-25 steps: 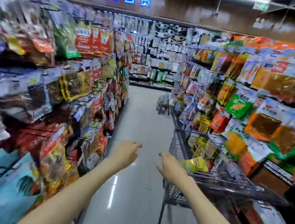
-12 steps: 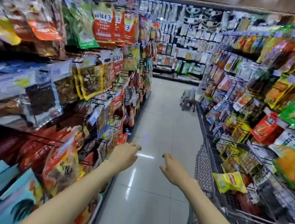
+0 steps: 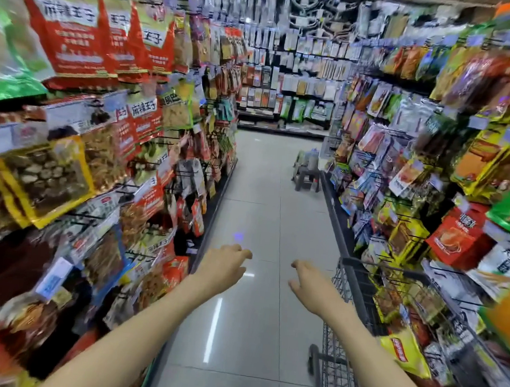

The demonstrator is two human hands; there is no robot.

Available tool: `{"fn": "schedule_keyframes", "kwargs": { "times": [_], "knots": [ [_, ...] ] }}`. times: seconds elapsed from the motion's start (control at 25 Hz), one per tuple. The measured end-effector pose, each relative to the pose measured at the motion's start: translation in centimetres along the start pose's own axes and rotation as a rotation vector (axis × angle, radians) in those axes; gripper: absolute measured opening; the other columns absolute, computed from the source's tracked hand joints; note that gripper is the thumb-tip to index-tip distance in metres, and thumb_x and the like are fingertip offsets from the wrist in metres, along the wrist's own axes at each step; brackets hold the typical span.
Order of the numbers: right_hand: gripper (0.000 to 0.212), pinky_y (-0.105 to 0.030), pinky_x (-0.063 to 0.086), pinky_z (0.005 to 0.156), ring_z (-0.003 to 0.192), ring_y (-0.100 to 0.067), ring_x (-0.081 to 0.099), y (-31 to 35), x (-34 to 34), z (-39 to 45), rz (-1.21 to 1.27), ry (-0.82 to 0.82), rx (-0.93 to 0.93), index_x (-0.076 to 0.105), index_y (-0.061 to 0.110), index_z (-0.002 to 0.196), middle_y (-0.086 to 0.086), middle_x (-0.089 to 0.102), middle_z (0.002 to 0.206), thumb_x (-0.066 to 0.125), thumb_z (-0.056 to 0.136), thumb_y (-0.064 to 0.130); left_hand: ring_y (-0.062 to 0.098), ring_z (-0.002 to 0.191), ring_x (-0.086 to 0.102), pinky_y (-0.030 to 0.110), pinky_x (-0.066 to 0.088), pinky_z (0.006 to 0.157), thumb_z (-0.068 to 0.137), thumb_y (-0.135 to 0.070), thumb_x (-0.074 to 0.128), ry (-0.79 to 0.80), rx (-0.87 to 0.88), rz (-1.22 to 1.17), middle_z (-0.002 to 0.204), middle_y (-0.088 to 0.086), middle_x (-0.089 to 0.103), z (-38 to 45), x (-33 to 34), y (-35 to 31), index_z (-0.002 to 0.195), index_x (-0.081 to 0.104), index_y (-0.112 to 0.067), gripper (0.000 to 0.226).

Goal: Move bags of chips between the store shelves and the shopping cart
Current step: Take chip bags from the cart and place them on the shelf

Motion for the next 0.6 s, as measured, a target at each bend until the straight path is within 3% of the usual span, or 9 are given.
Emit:
{"fn": "schedule_keyframes", "kwargs": {
  "times": [0.24,0.4,0.6],
  "knots": [
    [0.042,-0.044,0.048,0.096,0.125,-0.028,0.051,-11.2,0.3,7.5,0.012,0.000,0.215,0.044,0.015,0.138,-0.006,0.049,0.141,0.049,0.099,0.029,0.026,0.122,0.053,0.039,0.046,0.092,0.098,-0.028,0.049,0.087,0.187,-0.019,0.132,-0.002,0.054,15.1,4.3,-4.2,0.138,0.048,-0.029,0.040],
    [0.032,-0.041,0.049,0.083,0.115,-0.030,0.055,-17.9,-1.0,11.8,0.032,-0.023,0.371,0.051,0.013,0.127,-0.008,0.054,0.127,0.049,0.098,0.027,0.027,0.123,0.053,0.039,0.046,0.094,0.101,-0.028,0.047,0.122,0.349,0.005,0.138,0.000,0.051,24.7,5.8,-8.1,0.141,0.046,-0.027,0.041],
    [0.023,-0.040,0.051,0.084,0.110,-0.030,0.059,-25.9,0.9,10.9,0.099,-0.061,0.633,0.054,0.015,0.118,-0.007,0.057,0.118,0.046,0.099,0.025,0.028,0.123,0.053,0.041,0.050,0.093,0.101,-0.026,0.048,0.205,0.600,0.062,0.138,0.002,0.052,32.9,9.8,-15.0,0.142,0.047,-0.025,0.041]
  ]
}}
Point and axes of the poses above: each hand's wrist, its own z-axis towards the middle knuckle, its own x-axis out of the palm, y = z × x, the point moved 9 cm from there along z, towards the middle knuckle
